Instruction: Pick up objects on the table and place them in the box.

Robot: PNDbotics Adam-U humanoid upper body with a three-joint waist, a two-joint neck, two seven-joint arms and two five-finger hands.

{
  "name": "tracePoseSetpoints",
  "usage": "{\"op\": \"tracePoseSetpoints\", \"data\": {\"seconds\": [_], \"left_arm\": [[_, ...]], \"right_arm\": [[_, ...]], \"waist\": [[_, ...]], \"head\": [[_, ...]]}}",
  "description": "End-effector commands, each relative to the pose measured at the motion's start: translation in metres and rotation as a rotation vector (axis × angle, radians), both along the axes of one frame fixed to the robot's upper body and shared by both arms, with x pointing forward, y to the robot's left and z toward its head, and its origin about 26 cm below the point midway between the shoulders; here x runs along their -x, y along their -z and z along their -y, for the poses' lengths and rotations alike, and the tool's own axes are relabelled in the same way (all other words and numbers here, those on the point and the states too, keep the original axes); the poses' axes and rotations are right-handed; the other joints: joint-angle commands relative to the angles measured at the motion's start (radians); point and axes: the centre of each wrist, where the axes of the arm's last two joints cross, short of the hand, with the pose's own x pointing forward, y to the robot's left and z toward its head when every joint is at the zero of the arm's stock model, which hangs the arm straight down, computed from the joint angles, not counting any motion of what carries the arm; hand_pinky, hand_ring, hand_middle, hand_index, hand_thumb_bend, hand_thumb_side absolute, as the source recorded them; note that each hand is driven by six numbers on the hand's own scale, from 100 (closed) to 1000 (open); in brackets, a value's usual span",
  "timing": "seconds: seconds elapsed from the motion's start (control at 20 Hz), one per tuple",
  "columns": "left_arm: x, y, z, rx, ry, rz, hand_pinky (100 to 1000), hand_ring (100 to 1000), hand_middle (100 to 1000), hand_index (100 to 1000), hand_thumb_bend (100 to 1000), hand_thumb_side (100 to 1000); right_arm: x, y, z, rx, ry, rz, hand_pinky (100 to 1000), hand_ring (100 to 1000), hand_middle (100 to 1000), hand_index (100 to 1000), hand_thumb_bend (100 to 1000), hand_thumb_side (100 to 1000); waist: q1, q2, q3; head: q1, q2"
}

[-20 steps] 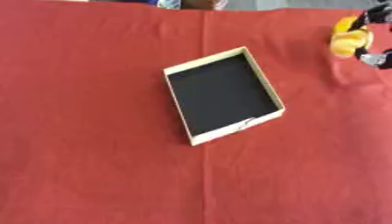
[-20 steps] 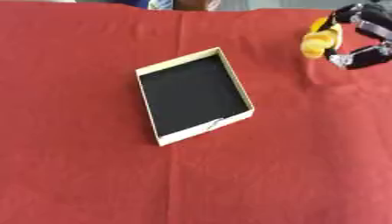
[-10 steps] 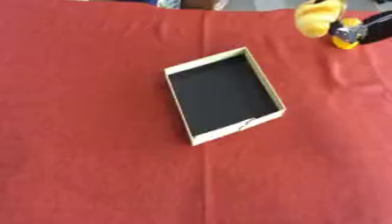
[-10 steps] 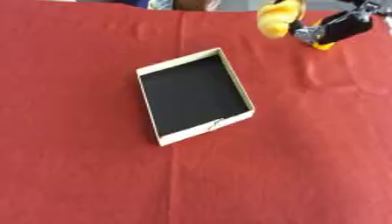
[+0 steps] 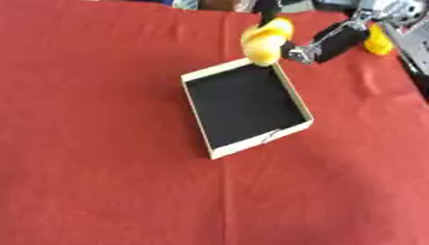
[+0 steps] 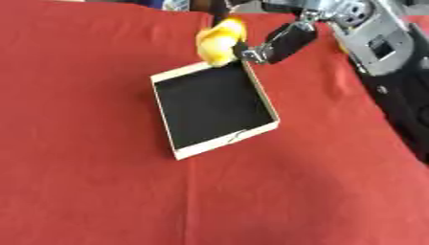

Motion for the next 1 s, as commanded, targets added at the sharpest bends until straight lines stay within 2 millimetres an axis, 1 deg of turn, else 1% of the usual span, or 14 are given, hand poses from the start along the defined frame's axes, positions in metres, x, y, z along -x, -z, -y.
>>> {"op": "tracePoseSetpoints", "data": {"seconds": [0.05, 0.3, 0.55, 0.6, 0.65, 0.7, 0.75, 0.85, 0.9, 0.95, 1.0], "left_arm": [[0.002, -0.008, 0.001, -0.012, 0.012, 0.025, 834, 836, 676, 811, 100, 688], [0.002, -0.007, 0.001, -0.008, 0.013, 0.023, 835, 836, 676, 811, 100, 692], [0.002, -0.007, 0.001, -0.005, 0.016, 0.023, 835, 836, 676, 810, 100, 693], [0.002, -0.007, 0.001, -0.004, 0.016, 0.023, 835, 836, 676, 810, 100, 692], [0.002, -0.007, 0.002, -0.004, 0.016, 0.023, 835, 836, 676, 810, 100, 691], [0.002, -0.007, 0.002, -0.004, 0.016, 0.023, 835, 836, 676, 810, 100, 691], [0.002, -0.007, 0.002, -0.004, 0.017, 0.024, 835, 836, 676, 810, 100, 691], [0.002, -0.007, 0.002, -0.005, 0.018, 0.023, 835, 836, 676, 810, 100, 692], [0.002, -0.007, 0.002, -0.005, 0.018, 0.024, 835, 836, 676, 810, 100, 692], [0.002, -0.007, 0.002, -0.005, 0.019, 0.024, 835, 836, 676, 810, 100, 693], [0.002, -0.007, 0.002, -0.005, 0.019, 0.024, 835, 836, 676, 810, 100, 693]], "right_arm": [[-0.012, 0.010, -0.004, 0.120, -0.010, 0.021, 805, 798, 517, 600, 100, 100], [-0.029, 0.043, 0.000, 0.141, 0.060, -0.006, 807, 807, 522, 604, 100, 100], [-0.034, 0.064, 0.001, 0.175, 0.070, 0.004, 810, 815, 537, 619, 100, 100], [-0.034, 0.067, 0.000, 0.181, 0.066, 0.008, 812, 825, 554, 634, 100, 100], [-0.034, 0.069, -0.001, 0.189, 0.060, 0.013, 814, 839, 575, 653, 100, 100], [-0.034, 0.070, -0.001, 0.195, 0.055, 0.019, 823, 884, 651, 719, 100, 100], [-0.033, 0.071, -0.002, 0.203, 0.046, 0.029, 833, 916, 702, 762, 100, 100], [-0.032, 0.070, -0.002, 0.226, 0.032, 0.054, 860, 977, 776, 863, 100, 100], [-0.032, 0.070, -0.001, 0.238, 0.029, 0.066, 883, 1000, 827, 898, 107, 100], [-0.031, 0.069, 0.000, 0.245, 0.030, 0.077, 901, 1000, 851, 914, 130, 125], [-0.031, 0.068, 0.001, 0.248, 0.032, 0.089, 915, 1000, 871, 930, 142, 216]], "waist": [[0.004, -0.024, 0.005], [0.003, -0.020, 0.011], [0.002, -0.019, 0.014], [0.003, -0.019, 0.014], [0.003, -0.019, 0.014], [0.003, -0.020, 0.015], [0.003, -0.020, 0.015], [0.004, -0.020, 0.014], [0.004, -0.020, 0.014], [0.004, -0.020, 0.013], [0.004, -0.020, 0.013]], "head": [[-0.005, -0.004], [-0.005, -0.006], [-0.006, -0.005], [-0.006, -0.005], [-0.007, -0.005], [-0.007, -0.006], [-0.007, -0.006], [-0.007, -0.007], [-0.007, -0.008], [-0.007, -0.008], [-0.006, -0.008]]}}
